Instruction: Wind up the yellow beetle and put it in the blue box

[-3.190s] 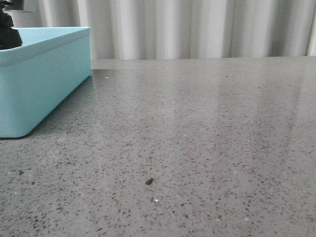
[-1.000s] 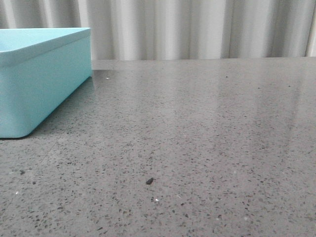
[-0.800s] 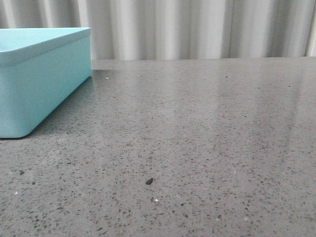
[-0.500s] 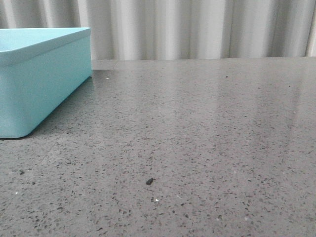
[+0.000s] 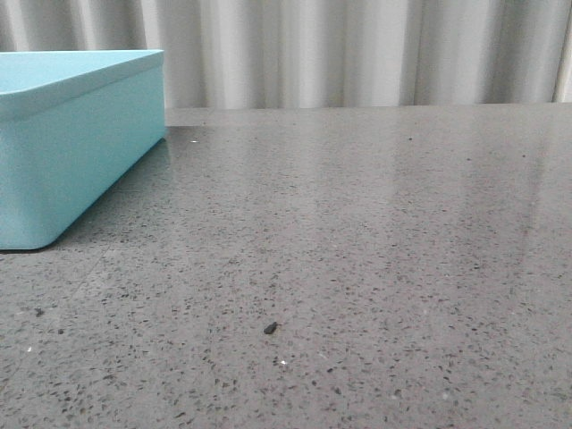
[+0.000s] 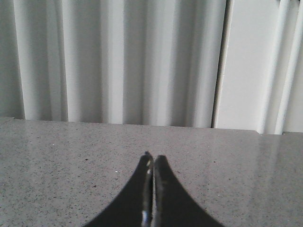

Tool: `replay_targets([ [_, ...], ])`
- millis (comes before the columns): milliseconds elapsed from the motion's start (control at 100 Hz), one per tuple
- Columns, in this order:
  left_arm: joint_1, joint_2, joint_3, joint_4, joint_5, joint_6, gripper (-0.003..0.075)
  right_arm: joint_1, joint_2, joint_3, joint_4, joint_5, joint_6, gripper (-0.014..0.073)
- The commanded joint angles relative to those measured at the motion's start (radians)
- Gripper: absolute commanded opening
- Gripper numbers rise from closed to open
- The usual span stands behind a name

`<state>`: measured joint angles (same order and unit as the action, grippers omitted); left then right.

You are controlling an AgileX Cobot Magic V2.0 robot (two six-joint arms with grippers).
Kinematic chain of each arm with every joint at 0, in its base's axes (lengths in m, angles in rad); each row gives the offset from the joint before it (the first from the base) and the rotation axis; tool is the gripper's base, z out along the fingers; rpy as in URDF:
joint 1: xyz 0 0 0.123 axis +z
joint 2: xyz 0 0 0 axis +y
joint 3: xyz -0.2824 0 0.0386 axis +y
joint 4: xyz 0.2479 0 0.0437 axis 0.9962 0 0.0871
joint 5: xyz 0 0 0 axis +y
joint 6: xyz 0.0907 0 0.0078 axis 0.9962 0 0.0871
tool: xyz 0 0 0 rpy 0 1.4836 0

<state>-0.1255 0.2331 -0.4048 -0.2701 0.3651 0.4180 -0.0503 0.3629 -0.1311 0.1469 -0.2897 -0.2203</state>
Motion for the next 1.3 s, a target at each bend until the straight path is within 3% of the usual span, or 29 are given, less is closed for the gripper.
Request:
replay_targets([
  [0,0.001,0.007,-0.016,-0.017,-0.099,-0.012,-0.0021,-0.005,0.003,-0.026,-0.006,-0.087,-0.009,-0.0069],
  [80,0.011,-0.006,0.024,0.041,-0.201,-0.040,-0.0021,-0.005,0.003,-0.026,-0.006,-0.087,-0.009,-0.0069],
  [250,0.040,-0.070,0.180,0.182,-0.501,-0.444,-0.0021,-0.005,0.003,-0.026,-0.006,-0.087,-0.009,-0.0069],
  [410,0.089,-0.153,0.301,0.259,-0.560,-0.481,-0.0021,-0.005,0.003,-0.026,-0.006,-0.087,-0.009,-0.0069],
  [620,0.161,-0.272,0.433,0.284,-0.528,-0.481,-0.0021,-0.005,0.003,-0.026,-0.006,-0.087,-0.009,-0.0069],
  [910,0.171,-0.270,0.432,0.270,-0.086,-0.486,-0.0021,-0.005,0.003,-0.026,-0.006,-0.087,-0.009,-0.0069],
  [1290,0.171,-0.268,0.430,0.270,-0.088,-0.486,-0.0021,-0.005,0.003,-0.026,-0.006,-0.087,-0.009,-0.0069],
])
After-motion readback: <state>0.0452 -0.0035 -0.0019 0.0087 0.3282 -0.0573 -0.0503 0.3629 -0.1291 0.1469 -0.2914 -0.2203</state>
